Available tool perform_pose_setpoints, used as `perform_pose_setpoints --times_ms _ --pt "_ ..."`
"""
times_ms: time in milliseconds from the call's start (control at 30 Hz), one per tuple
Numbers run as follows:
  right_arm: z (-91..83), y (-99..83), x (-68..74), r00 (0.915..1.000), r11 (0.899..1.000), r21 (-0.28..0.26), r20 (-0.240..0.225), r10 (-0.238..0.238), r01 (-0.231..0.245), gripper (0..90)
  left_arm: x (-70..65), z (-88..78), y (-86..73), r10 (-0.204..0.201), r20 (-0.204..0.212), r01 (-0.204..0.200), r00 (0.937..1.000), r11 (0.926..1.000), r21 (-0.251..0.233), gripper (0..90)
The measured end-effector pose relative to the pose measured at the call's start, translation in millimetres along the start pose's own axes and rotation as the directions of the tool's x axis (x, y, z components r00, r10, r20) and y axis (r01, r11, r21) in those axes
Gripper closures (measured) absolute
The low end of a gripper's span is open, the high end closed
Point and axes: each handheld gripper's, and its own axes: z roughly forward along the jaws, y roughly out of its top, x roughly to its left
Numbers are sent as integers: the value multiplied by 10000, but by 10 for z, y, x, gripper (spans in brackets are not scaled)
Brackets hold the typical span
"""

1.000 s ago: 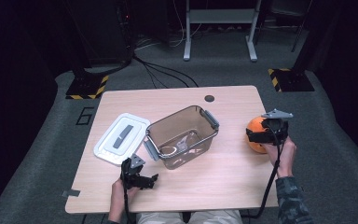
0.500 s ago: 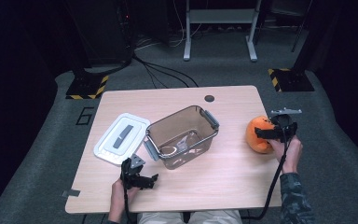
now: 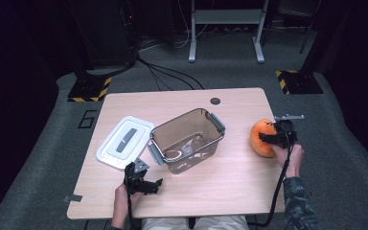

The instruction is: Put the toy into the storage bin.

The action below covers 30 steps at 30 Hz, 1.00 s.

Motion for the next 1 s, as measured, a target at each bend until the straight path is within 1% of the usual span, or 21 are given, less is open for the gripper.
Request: perform_pose_setpoints --times_ms 67,133,233,400,467,600,633,667,767,800,900,967,1000 --pt "17 -7 42 9999 9999 88 89 -71 70 398 0 0 0 7 -6 -7 10000 10000 -5 5" --pt "27 -3 84 9993 9995 130 221 -293 290 453 0 1 0 8 -8 -8 10000 10000 -6 5" --pt "28 4 121 9985 9989 137 311 -456 452 523 0 1 0 2 -4 -2 10000 10000 -7 5" --pt "8 6 140 9983 9989 18 359 -461 460 611 1 1 0 0 -5 0 10000 10000 -5 5" --pt "-9 12 136 9979 9985 -173 404 -506 514 631 1 1 0 -2 -1 2 10000 10000 -6 5" --pt "-55 41 134 9980 9984 -254 406 -493 503 639 1 1 0 1 -2 -1 10000 10000 -5 5" --pt "-66 49 130 9982 9981 -309 278 -523 532 641 1 1 0 -3 -3 3 10000 10000 -7 5" --pt "-77 63 136 9991 9985 -370 78 -413 415 640 1 1 0 2 -1 -2 10000 10000 -6 5" --pt "-100 91 189 9980 9969 -465 60 -629 631 639 1 1 0 -4 -3 4 10000 10000 -9 5" --pt "-110 106 220 9980 9971 -434 105 -625 629 638 1 1 0 0 1 0 10000 10000 -6 5" --pt "-134 143 273 9966 9953 -517 -63 -822 818 634 1 1 0 -3 -3 3 10000 10000 -9 5" --pt "-138 171 320 9963 9956 -401 -125 -850 845 632 1 1 0 -1 -2 1 10000 10000 -7 5" --pt "-137 185 338 9954 9948 -399 -125 -948 942 631 1 1 0 -1 -4 1 10000 10000 -7 5"
